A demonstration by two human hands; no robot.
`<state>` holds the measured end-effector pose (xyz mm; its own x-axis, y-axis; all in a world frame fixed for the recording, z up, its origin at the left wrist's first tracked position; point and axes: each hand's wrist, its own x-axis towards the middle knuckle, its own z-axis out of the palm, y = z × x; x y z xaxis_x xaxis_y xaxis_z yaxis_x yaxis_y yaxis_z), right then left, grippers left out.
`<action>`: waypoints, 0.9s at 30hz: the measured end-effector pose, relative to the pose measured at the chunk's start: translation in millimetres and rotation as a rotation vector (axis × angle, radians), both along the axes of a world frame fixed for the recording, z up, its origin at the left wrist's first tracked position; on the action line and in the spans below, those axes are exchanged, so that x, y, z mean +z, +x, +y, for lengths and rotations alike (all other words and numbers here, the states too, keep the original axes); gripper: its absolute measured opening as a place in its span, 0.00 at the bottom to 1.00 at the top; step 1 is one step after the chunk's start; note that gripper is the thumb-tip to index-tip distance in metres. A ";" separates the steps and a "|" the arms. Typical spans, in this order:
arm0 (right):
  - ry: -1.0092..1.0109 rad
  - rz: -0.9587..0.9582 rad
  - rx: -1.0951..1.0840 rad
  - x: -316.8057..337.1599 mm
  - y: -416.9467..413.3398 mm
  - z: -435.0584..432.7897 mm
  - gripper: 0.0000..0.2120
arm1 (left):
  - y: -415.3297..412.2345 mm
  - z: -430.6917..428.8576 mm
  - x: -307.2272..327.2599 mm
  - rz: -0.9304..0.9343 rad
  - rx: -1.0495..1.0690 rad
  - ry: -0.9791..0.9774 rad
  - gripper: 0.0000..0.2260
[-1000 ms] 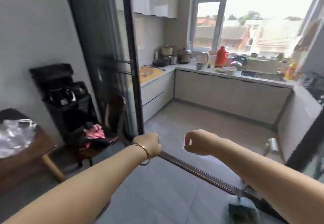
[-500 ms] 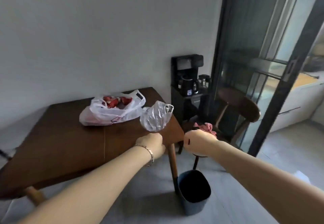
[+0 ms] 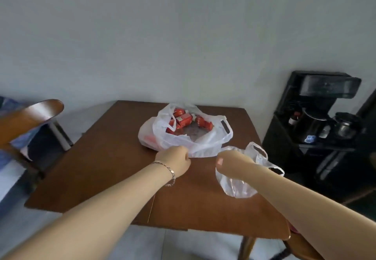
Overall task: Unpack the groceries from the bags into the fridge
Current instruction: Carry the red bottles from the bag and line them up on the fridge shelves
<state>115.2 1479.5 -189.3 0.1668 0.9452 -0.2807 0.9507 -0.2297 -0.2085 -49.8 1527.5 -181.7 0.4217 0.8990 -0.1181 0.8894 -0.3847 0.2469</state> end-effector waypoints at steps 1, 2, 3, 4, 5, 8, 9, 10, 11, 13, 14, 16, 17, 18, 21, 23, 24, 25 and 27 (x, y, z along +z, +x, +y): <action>0.021 -0.004 0.002 -4.4 -0.7 11.2 0.12 | -2.5 11.7 -3.0 0.002 0.007 0.001 0.12; 0.037 0.005 0.002 -16.1 -0.6 35.6 0.12 | -6.8 33.9 -11.1 0.000 0.024 -0.003 0.12; 0.051 0.000 0.000 -26.1 -1.3 55.7 0.12 | -10.1 52.0 -18.2 -0.006 0.033 -0.007 0.12; 0.047 -0.005 0.006 -33.2 -4.7 76.2 0.13 | -13.0 73.2 -26.5 -0.014 0.028 -0.009 0.11; 0.040 0.001 0.006 -38.0 -8.0 92.1 0.13 | -15.9 90.7 -32.8 -0.029 0.024 -0.009 0.11; 0.075 0.069 -0.048 -61.2 -12.7 152.1 0.11 | -19.1 157.9 -56.8 -0.107 -0.001 0.008 0.12; 0.085 0.089 -0.076 -68.0 -14.3 169.6 0.10 | -19.2 177.8 -64.8 -0.126 -0.017 0.033 0.12; 0.080 0.102 -0.091 -75.0 -15.4 184.4 0.10 | -18.5 196.1 -73.9 -0.132 -0.044 0.069 0.12; 0.069 0.107 -0.084 -76.9 -17.3 190.5 0.11 | -18.6 204.1 -77.9 -0.135 -0.067 0.103 0.11; 0.032 0.106 -0.140 -98.0 -20.5 232.5 0.13 | -12.2 252.5 -99.7 -0.134 -0.097 0.051 0.11; 0.035 0.121 -0.165 -99.8 -23.8 237.3 0.13 | -10.3 261.6 -104.3 -0.099 -0.109 0.009 0.11; 0.032 0.168 -0.224 -119.1 -23.5 264.4 0.12 | 2.6 297.3 -120.9 0.071 -0.191 -0.021 0.12; 0.030 0.198 -0.258 -127.8 -22.7 274.7 0.12 | 8.0 310.3 -132.0 0.159 -0.226 -0.022 0.14; 0.032 0.228 -0.291 -134.5 -22.9 280.8 0.12 | 10.7 318.6 -140.0 0.229 -0.226 -0.027 0.17; 0.021 0.282 -0.312 -156.1 -21.2 300.2 0.11 | 7.8 340.1 -164.5 0.395 -0.183 -0.015 0.23; -0.049 0.317 -0.263 -170.3 -20.0 318.3 0.10 | 0.2 352.6 -174.0 0.403 -0.093 0.059 0.24; -0.089 0.343 -0.231 -177.5 -21.9 326.8 0.11 | -6.4 357.0 -176.4 0.372 -0.022 0.066 0.25; -0.119 0.371 -0.202 -183.7 -25.3 333.6 0.12 | -14.0 361.0 -177.6 0.315 0.053 0.039 0.26; -0.165 0.436 -0.145 -196.3 -40.6 345.3 0.16 | -32.7 370.8 -180.7 0.218 0.159 -0.053 0.30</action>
<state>74.6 1824.9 -385.6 0.1272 0.8579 -0.4977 0.7386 -0.4169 -0.5298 -82.5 1898.3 -362.4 0.2347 0.9422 -0.2389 0.9721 -0.2272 0.0589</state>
